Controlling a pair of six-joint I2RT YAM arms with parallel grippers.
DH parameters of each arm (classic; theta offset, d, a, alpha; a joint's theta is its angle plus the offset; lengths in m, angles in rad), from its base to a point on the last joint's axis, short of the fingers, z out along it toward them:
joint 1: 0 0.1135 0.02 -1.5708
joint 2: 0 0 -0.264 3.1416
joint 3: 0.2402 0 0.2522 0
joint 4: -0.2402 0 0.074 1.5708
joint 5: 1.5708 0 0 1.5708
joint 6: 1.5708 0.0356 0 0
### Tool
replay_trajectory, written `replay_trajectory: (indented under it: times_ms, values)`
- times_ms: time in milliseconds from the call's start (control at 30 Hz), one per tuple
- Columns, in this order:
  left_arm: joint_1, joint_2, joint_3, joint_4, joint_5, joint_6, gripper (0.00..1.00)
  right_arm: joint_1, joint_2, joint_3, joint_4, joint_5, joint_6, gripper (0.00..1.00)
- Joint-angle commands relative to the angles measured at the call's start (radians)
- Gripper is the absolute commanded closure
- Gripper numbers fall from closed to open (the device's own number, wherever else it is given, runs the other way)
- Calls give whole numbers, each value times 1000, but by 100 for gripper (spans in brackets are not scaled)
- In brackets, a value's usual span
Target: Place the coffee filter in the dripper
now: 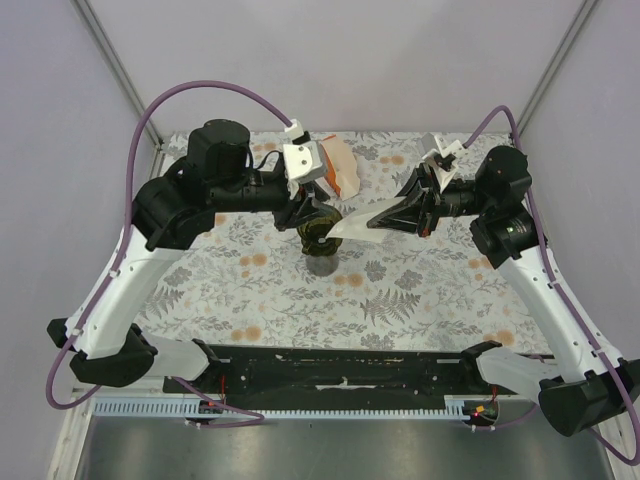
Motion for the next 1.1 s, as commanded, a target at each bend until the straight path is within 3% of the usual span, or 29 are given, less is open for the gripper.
replay_trajectory:
  times_ms: [0,167,367,633,767,900,1067]
  values:
    - [1,-2,34,-12,93,-15,60,-3,-20,44,-4,-3,-12,100]
    - [-3,-4,23,-35,159,-6,53,-5,-20,44,-7,1,-12,100]
    - [-41,13,23,-21,112,-24,52,-3,-9,50,-8,-2,-12,100]
    - [-61,42,39,-1,24,-30,76,-3,-14,46,-11,-3,-13,100]
    - [-61,41,56,13,-74,-26,94,-5,-12,44,-11,-5,-21,100]
    - [-61,33,59,20,-158,5,92,-5,-12,43,-10,-5,-27,100]
    - [-61,35,45,19,-158,14,84,-5,-5,52,-10,-8,-24,100]
